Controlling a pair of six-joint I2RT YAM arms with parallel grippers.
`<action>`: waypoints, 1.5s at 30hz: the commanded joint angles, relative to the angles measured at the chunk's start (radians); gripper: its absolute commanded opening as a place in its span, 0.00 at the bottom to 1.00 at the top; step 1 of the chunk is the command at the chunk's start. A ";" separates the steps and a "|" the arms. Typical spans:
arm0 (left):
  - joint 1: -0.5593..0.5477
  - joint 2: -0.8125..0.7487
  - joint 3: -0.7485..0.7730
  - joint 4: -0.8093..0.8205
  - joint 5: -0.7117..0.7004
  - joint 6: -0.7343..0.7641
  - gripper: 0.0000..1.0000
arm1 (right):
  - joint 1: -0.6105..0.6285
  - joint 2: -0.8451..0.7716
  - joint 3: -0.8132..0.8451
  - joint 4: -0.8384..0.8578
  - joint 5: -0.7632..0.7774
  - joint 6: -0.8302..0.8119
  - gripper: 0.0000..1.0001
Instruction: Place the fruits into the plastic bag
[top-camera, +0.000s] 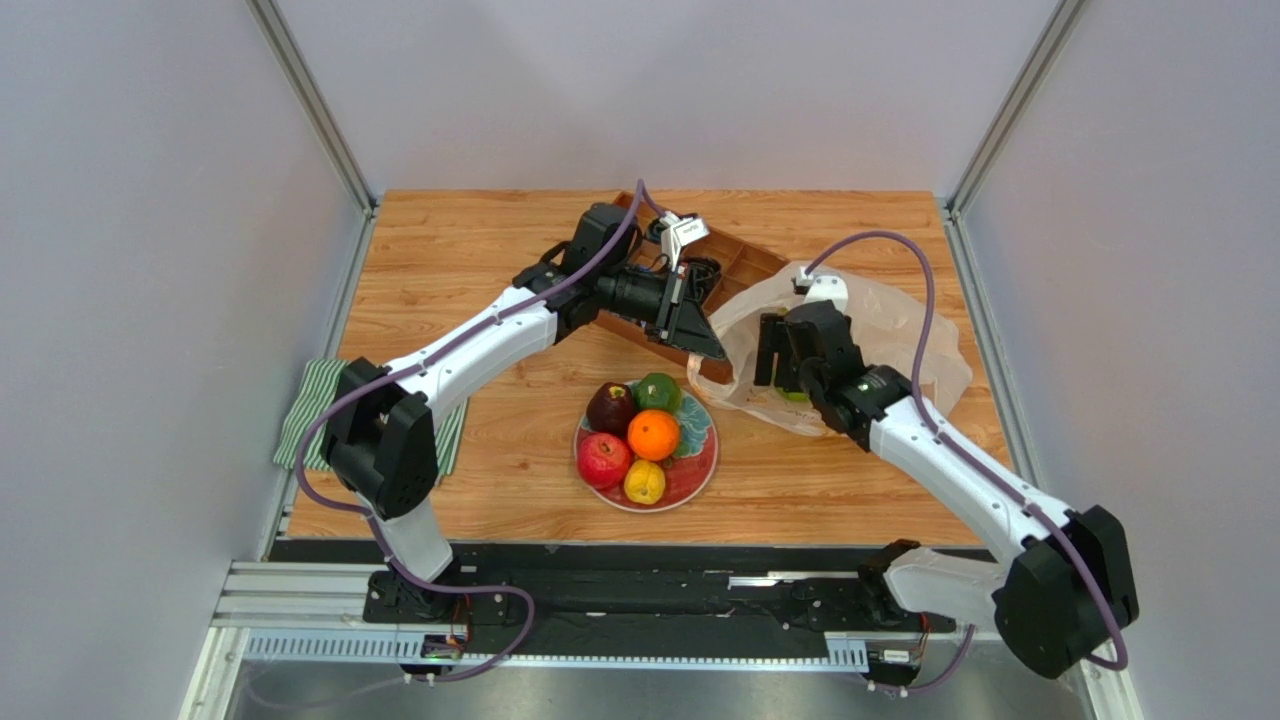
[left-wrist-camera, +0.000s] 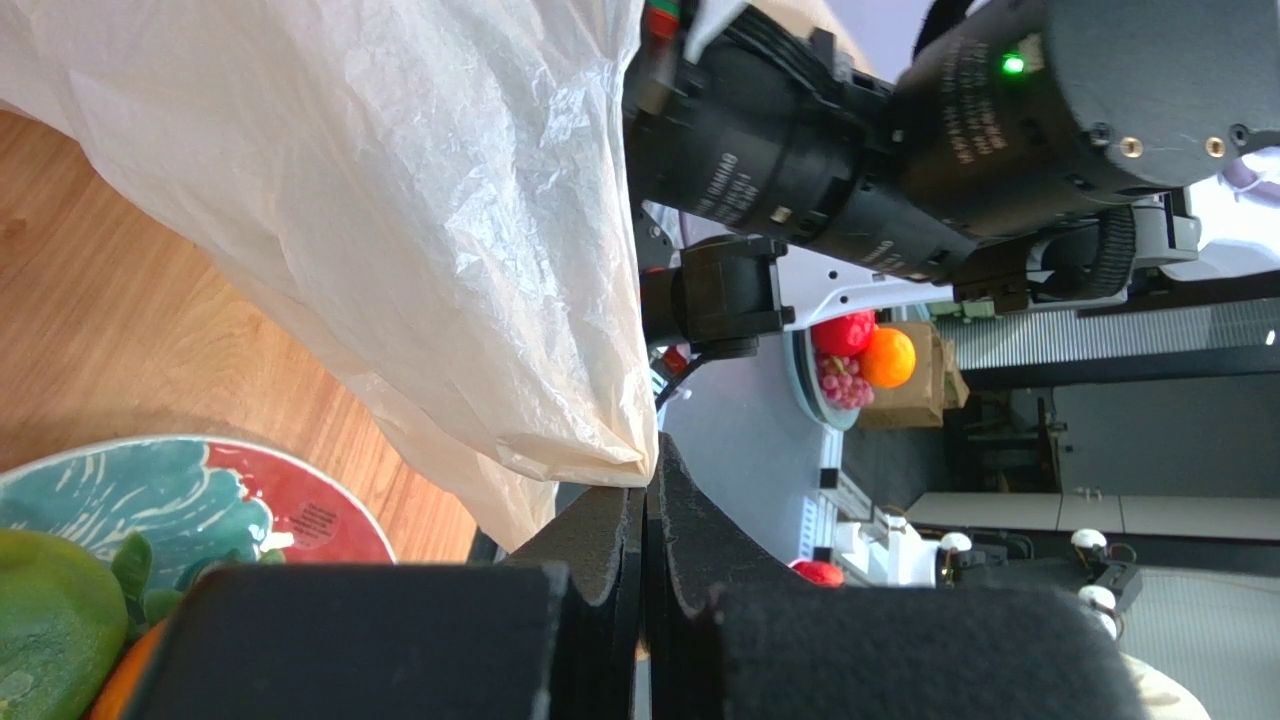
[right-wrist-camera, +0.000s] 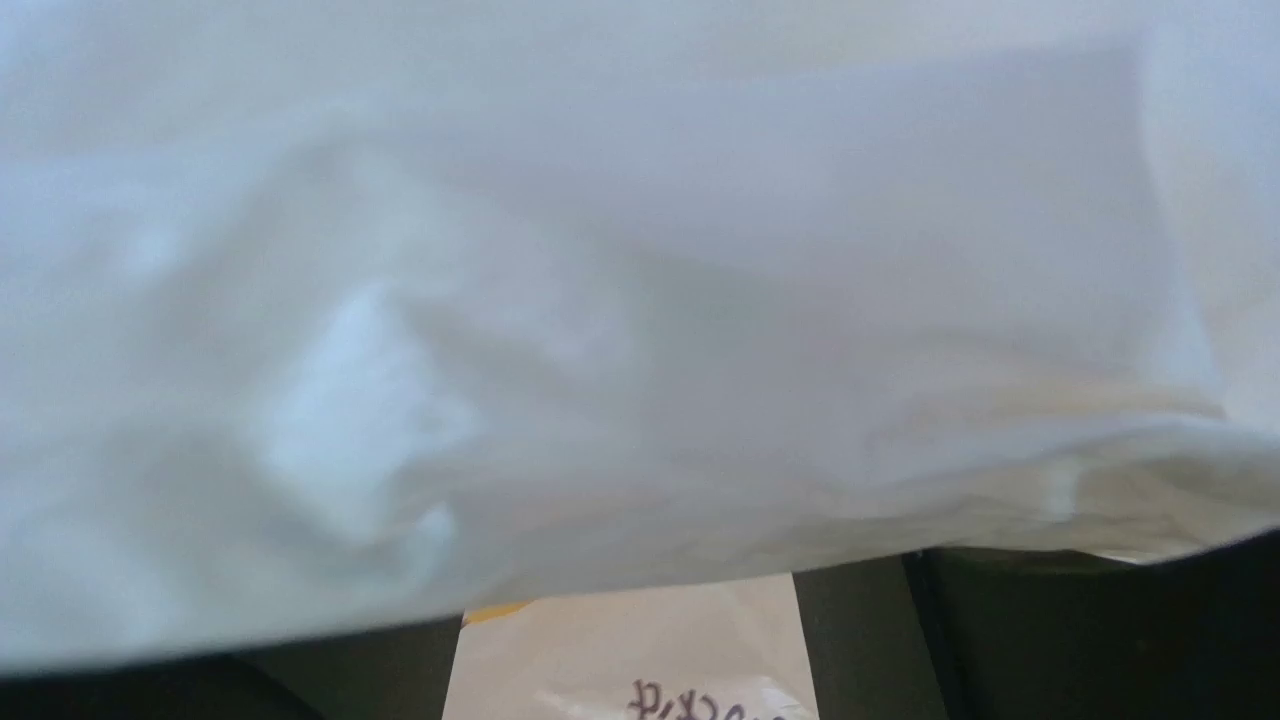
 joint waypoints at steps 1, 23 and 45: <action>0.000 -0.006 0.024 0.025 0.019 0.007 0.00 | -0.002 -0.130 -0.047 0.118 -0.213 -0.081 0.71; 0.001 0.000 0.019 0.026 0.013 0.007 0.00 | 0.147 -0.534 -0.162 0.167 -0.603 0.029 0.69; 0.001 -0.006 0.025 0.014 0.005 0.016 0.00 | 0.618 -0.022 -0.165 0.261 -0.059 0.328 0.64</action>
